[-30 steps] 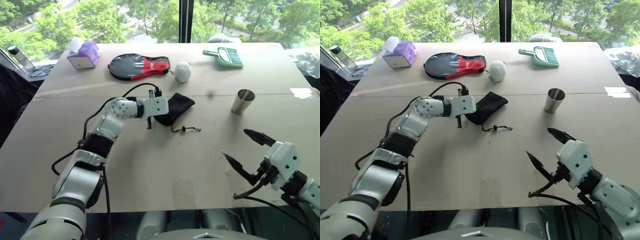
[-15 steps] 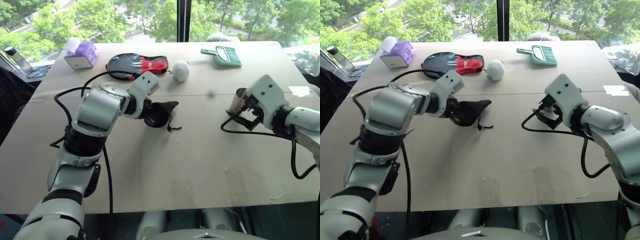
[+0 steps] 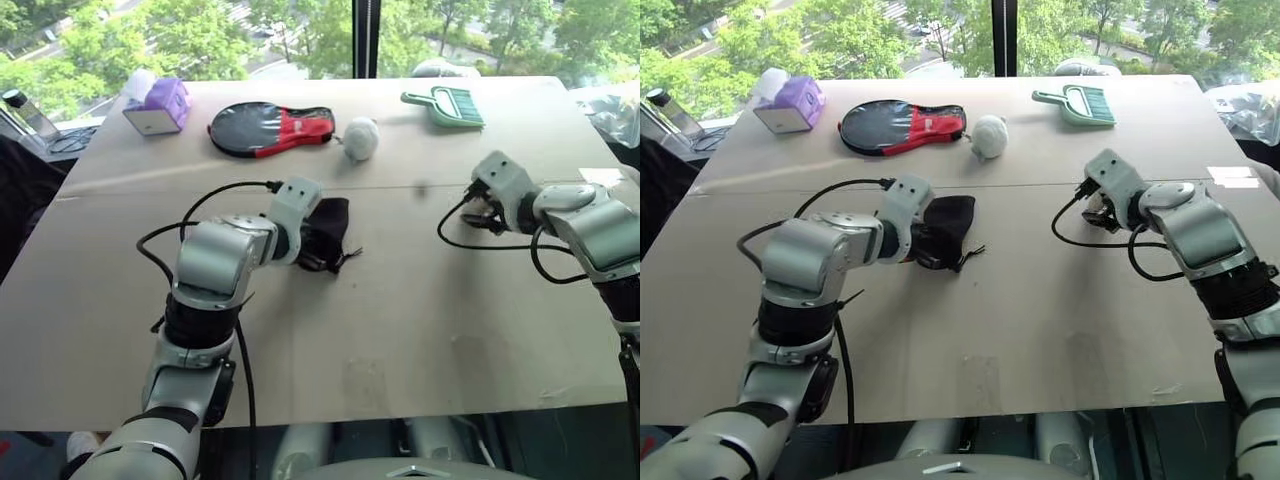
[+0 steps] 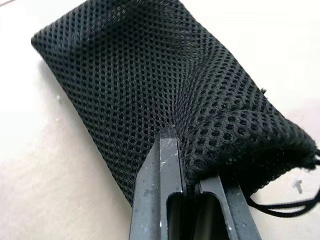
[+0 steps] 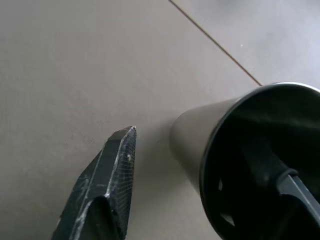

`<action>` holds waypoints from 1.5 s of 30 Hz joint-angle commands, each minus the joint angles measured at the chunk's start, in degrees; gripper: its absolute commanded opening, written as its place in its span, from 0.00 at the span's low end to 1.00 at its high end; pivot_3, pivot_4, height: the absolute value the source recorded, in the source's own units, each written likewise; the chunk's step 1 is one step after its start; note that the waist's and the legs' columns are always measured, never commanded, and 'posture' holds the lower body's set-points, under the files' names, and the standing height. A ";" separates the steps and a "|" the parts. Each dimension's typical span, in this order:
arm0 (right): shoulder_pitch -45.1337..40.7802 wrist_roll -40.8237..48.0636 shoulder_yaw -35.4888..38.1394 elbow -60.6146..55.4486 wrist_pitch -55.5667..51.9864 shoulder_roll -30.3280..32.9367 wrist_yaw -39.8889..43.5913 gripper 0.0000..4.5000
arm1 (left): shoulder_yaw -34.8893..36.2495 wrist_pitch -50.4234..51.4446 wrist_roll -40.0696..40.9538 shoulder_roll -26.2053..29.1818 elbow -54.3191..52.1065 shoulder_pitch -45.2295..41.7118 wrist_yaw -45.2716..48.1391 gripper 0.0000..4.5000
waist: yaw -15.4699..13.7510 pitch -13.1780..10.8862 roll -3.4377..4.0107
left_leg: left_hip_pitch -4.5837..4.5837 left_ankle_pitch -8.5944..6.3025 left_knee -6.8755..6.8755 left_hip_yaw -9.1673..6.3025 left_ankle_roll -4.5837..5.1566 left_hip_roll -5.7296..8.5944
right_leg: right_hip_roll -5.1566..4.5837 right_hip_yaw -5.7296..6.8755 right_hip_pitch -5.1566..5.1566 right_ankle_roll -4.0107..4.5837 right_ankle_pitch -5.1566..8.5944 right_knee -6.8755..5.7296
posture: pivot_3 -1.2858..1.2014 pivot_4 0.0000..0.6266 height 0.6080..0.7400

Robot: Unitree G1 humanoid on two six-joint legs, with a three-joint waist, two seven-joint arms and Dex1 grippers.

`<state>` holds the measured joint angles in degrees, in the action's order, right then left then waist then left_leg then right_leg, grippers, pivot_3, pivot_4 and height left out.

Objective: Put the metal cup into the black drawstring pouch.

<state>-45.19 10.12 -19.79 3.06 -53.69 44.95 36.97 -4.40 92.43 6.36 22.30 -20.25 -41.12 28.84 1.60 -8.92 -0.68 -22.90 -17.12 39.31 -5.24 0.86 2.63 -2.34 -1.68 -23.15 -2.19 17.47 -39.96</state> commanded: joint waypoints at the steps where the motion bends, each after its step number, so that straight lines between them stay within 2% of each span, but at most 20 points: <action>1: -1.99 -2.17 1.09 -0.21 3.12 0.92 2.58 0.20 | 3.84 0.07 2.18 -1.17 -2.49 -1.20 -1.83 0.00 | -0.01 0.00 0.00 | -0.02 0.00 0.00 0.01 0.00 0.00 | -0.01 -0.01 -0.01 0.00 0.00 0.00 | 0.52 0.24 1.00; 2: -1.92 -2.41 1.34 -0.43 3.24 0.98 3.02 0.08 | 4.21 0.07 2.70 -1.36 -2.39 -1.30 -2.20 0.00 | -0.01 0.00 0.00 | -0.03 0.00 0.00 0.01 0.00 0.00 | -0.01 0.00 -0.01 0.00 0.00 0.02 | 0.52 0.24 1.00; 3: -1.11 -0.93 3.72 -2.98 2.63 1.27 3.63 0.02 | 5.62 0.07 3.37 -2.55 -1.29 -1.86 -2.80 0.00 | -0.04 0.00 0.00 | -0.02 0.00 0.00 0.01 0.00 0.00 | -0.01 -0.01 -0.01 0.00 0.00 0.02 | 0.52 0.24 1.00; 8: 6.99 13.33 19.33 -22.98 -6.51 -1.40 6.13 0.02 | 13.66 0.07 7.66 -9.23 5.67 -5.90 -6.54 0.00 | -0.92 0.01 -0.01 | -0.13 0.00 0.02 -0.08 0.00 0.00 | -0.01 0.10 -0.07 0.00 0.00 0.02 | 0.52 0.24 1.00; 11: 13.63 22.21 27.16 -34.26 -13.59 -11.72 0.63 0.02 | 16.70 0.07 10.40 -11.99 11.23 -9.06 -8.96 0.00 | -0.84 0.12 -0.19 | -0.15 0.00 0.02 -0.12 0.00 -0.01 | -0.01 0.13 -0.06 0.00 0.00 0.00 | 0.52 0.24 1.00; 13: 17.07 23.80 28.28 -39.33 -15.85 -18.17 -4.56 0.02 | 17.51 0.07 12.23 -12.73 14.57 -10.97 -10.21 0.00 | -0.80 0.13 -0.19 | -0.11 0.00 0.05 -0.07 0.00 0.00 | -0.02 0.06 -0.04 -0.01 -0.01 -0.05 | 0.52 0.24 1.00; 16: 21.03 26.31 28.68 -44.23 -14.90 -29.07 -11.34 0.02 | 14.77 0.07 14.35 -12.17 18.57 -13.30 -10.90 0.00 | -0.65 0.13 -0.18 | -0.09 0.00 0.11 0.01 0.00 0.09 | -0.07 -0.05 -0.15 -0.01 -0.01 -0.23 | 0.52 0.24 1.00; 19: 21.98 28.73 30.15 -45.90 -14.57 -36.21 -16.28 0.02 | 13.41 0.07 16.07 -12.51 22.78 -15.46 -11.14 0.00 | -0.64 0.13 -0.18 | -0.05 0.04 0.09 0.01 -0.08 0.11 | -0.07 -0.07 -0.25 -0.01 -0.01 -0.40 | 0.52 0.24 1.00; 22: 23.49 29.53 27.77 -47.54 -13.97 -37.87 -17.31 0.02 | 11.94 0.07 16.61 -13.31 27.22 -17.85 -10.81 0.00 | -0.60 0.14 -0.16 | -0.03 0.06 0.08 0.06 -0.10 0.19 | -0.12 -0.12 -0.34 -0.01 -0.01 -0.64 | 0.52 0.24 1.00; 27: 26.01 24.26 21.07 -40.64 -7.04 -36.85 -18.09 0.02 | 11.71 0.07 18.88 -14.57 30.95 -20.93 -10.01 0.00 | -0.20 0.15 -0.15 | 0.01 0.08 0.07 0.16 -0.13 0.20 | -0.11 -0.13 -0.42 -0.01 0.00 -0.74 | 0.52 0.24 1.00; 31: 27.98 22.10 18.60 -35.64 -1.54 -36.44 -17.40 0.02 | 10.21 0.07 21.90 -13.03 29.68 -19.79 -9.18 0.00 | 0.93 0.15 -0.15 | 0.04 0.09 0.03 0.19 -0.13 0.20 | -0.07 -0.27 -0.48 -0.01 0.00 -0.76 | 0.52 0.24 1.00; 40: 27.66 14.57 13.36 -26.26 8.48 -37.00 -17.98 0.02 | 7.21 0.07 30.61 -9.41 28.39 -18.35 -9.71 0.00 | 0.91 0.15 -0.15 | 0.08 0.09 0.02 0.17 -0.14 0.20 | -0.01 -0.51 -0.56 -0.01 0.00 -0.81 | 0.52 0.24 1.00; 43: 26.93 10.87 10.18 -23.43 14.19 -36.58 -16.75 0.02 | 6.67 0.07 34.14 -8.46 26.83 -17.56 -10.34 0.00 | 0.96 0.15 -0.15 | 0.08 0.09 0.03 0.19 -0.14 0.21 | -0.01 -0.56 -0.56 -0.01 0.00 -0.80 | 0.52 0.24 1.00; 45: 26.80 11.69 9.37 -22.30 17.50 -37.98 -14.43 0.02 | 6.22 0.07 36.30 -7.54 26.29 -17.49 -10.56 0.00 | 0.99 0.15 -0.15 | 0.09 0.09 0.03 0.20 -0.14 0.21 | 0.00 -0.57 -0.56 -0.01 0.00 -0.80 | 0.52 0.24 1.00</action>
<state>-16.67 21.42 -10.13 -18.13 -40.33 8.23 20.97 2.30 92.06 39.29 14.80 8.17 -58.26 17.96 2.60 -8.78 -0.83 -22.81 -17.03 39.33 -5.05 0.72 2.84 -2.33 -2.25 -23.72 -2.19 17.47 -40.76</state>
